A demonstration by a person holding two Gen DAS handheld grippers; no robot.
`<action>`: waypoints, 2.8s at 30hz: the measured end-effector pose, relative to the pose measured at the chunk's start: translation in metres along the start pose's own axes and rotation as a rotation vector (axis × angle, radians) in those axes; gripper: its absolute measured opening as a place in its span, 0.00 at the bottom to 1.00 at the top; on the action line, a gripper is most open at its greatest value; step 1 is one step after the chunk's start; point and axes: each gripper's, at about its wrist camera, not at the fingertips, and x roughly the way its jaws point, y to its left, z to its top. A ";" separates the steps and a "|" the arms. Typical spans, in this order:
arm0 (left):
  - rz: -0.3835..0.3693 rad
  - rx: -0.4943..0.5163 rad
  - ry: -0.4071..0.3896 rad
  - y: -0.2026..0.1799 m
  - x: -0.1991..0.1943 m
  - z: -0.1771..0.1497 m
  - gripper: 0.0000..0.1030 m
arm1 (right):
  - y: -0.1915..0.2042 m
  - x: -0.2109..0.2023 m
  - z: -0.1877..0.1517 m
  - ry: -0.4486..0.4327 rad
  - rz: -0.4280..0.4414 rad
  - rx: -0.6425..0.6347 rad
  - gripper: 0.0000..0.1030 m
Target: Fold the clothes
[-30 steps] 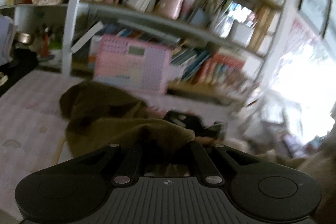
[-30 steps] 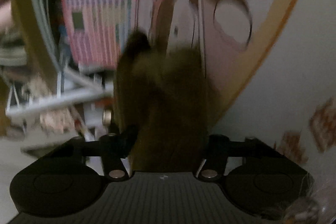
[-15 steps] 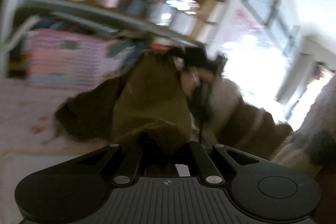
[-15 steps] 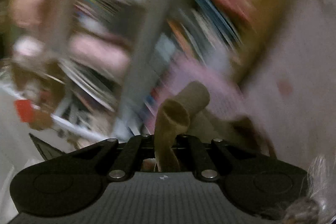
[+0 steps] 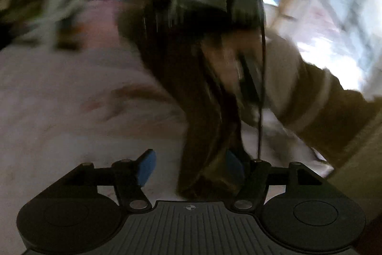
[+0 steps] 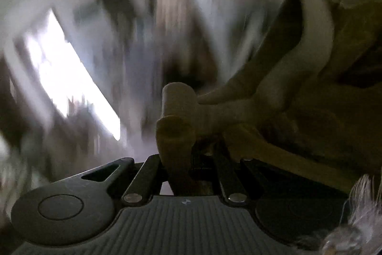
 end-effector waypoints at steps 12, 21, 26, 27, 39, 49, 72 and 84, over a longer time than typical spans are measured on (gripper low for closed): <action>0.173 -0.093 -0.094 0.103 -0.059 0.025 0.66 | 0.099 0.177 -0.100 0.348 0.016 -0.137 0.11; 0.171 -0.028 -0.029 0.175 -0.020 0.071 0.67 | 0.089 0.087 -0.116 0.150 -0.047 0.127 0.48; 0.135 -0.023 0.023 0.196 0.026 0.089 0.66 | 0.054 -0.003 -0.165 0.002 -0.323 0.396 0.48; 0.116 -0.007 0.026 0.198 0.034 0.091 0.66 | 0.048 -0.019 -0.177 -0.023 -0.394 0.457 0.48; 0.148 0.113 0.187 0.190 0.141 0.096 0.02 | 0.022 -0.113 -0.270 -0.054 -1.023 0.817 0.48; 0.397 -0.015 0.005 0.257 0.093 0.139 0.04 | 0.021 -0.104 -0.277 -0.023 -1.006 0.807 0.48; 0.276 -0.023 0.123 0.226 0.066 0.046 0.24 | -0.002 -0.050 -0.226 0.233 -1.079 0.338 0.00; 0.186 0.028 0.066 0.213 0.059 0.058 0.26 | 0.014 -0.077 -0.224 0.030 -0.954 0.475 0.01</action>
